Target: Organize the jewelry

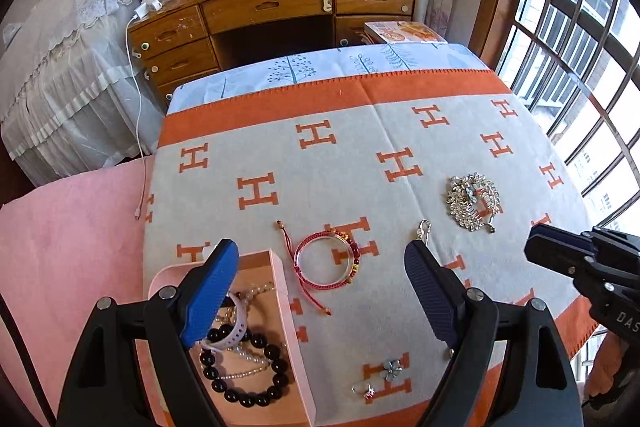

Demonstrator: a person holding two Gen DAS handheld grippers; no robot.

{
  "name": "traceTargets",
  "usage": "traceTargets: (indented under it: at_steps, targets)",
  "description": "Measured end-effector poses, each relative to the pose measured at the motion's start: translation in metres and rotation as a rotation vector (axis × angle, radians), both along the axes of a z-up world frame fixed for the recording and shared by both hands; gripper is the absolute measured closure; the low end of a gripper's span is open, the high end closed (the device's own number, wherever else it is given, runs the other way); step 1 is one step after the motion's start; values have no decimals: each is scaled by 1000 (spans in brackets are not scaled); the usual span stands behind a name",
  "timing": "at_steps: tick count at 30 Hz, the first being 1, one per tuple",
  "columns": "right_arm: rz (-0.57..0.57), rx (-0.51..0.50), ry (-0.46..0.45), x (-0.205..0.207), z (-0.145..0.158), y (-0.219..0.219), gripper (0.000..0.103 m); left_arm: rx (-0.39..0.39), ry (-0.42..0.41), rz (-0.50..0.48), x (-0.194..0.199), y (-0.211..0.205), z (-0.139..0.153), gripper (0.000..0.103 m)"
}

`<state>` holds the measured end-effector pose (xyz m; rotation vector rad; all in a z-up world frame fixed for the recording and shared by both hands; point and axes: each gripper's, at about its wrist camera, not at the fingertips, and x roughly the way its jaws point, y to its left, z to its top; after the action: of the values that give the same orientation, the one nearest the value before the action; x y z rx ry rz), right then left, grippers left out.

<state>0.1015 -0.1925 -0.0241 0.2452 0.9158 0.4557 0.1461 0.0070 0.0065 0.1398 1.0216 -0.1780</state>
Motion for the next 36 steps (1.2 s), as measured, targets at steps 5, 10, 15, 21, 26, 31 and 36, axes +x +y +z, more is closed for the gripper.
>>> traceTargets:
  at_steps: [5,10,15,21,26,31,36]
  targets:
    - [-7,-5,5,15,2,-7,89,-10,154,-53,29,-15,-31,41]
    - [-15,2,30,30,-6,-13,89,-16,254,-37,48,-24,-63,48]
    - [-39,26,63,42,-18,-25,89,0,314,-46,55,-30,-83,50]
    - [-58,32,98,51,-29,-35,89,39,390,-75,54,-38,-105,70]
    - [-83,37,101,56,-32,-44,89,53,405,-77,55,-40,-115,86]
    - [-122,33,111,61,-33,-55,89,33,387,-80,53,-38,-119,94]
    - [-177,15,154,72,-44,-67,89,-30,370,-53,51,-25,-110,95]
